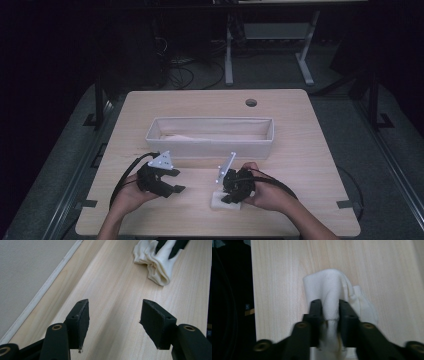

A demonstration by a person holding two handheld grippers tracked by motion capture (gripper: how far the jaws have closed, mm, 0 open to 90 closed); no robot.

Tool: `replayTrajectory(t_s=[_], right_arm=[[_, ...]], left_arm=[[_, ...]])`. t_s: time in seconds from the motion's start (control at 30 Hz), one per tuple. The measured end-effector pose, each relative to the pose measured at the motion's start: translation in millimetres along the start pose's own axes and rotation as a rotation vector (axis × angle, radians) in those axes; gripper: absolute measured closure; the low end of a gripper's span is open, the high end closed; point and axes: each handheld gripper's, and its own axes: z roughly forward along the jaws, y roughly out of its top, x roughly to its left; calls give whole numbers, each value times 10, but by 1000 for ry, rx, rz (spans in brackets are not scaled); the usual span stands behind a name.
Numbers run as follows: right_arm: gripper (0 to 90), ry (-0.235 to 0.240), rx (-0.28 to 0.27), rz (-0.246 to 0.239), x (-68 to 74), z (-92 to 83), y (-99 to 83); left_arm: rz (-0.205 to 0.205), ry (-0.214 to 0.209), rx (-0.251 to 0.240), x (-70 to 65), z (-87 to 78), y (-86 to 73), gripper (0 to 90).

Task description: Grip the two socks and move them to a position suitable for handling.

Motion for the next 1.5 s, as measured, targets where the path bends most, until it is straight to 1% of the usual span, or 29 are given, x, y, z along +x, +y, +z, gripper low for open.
replayTrajectory(t_s=[0.07,0.1,0.13,0.23,0.3,0.4,0.47,0.57,0.67,0.73,0.83,0.93,1.03,1.13,1.17,1.23,1.37,1.43,1.5], right_arm=[[553,-23,-16,-12,12,-56,12],[538,-34,-23,-19,13,-83,17],[524,-37,-22,-15,9,-98,20],[500,-39,12,-10,-3,-50,22],[504,-45,47,-20,1,16,23],[489,-39,68,-24,9,116,3],[513,-39,60,-24,3,132,-5],[575,-41,61,-18,-12,138,-2],[666,-40,64,-16,-14,144,13],[721,-31,65,-5,-24,146,22],[758,-37,74,-7,-12,146,37],[769,-44,83,-8,-6,130,55],[770,-53,78,5,-38,87,47],[770,-67,68,15,-77,-11,33],[770,-59,61,21,-92,-36,29],[770,-70,64,25,-117,-94,20],[770,-61,51,34,-169,-186,0],[770,-72,48,40,-188,-236,-9],[770,-72,38,46,-212,-293,-19]], left_arm=[[-2,1,-1,-1,4,2,397],[-2,-2,-1,-1,8,3,397],[-3,-1,1,-2,10,5,397],[1,-2,3,3,6,3,397],[-1,-2,2,6,2,1,397],[-4,-1,1,9,-2,-5,398],[-4,-3,2,11,2,-4,399],[-1,-3,4,6,9,5,400],[-2,-4,2,8,4,7,401],[-4,-3,1,11,1,5,401],[-3,-4,2,11,7,1,402],[-4,-5,1,11,5,-1,402],[-7,-6,-3,15,-1,-6,402],[-2,-6,5,25,-2,-8,401],[-4,-7,4,26,1,-9,400],[-5,-8,6,28,1,-9,400],[-9,-7,4,28,2,-11,399],[-9,-7,3,29,0,-13,399],[-12,-8,3,29,1,-15,397]])
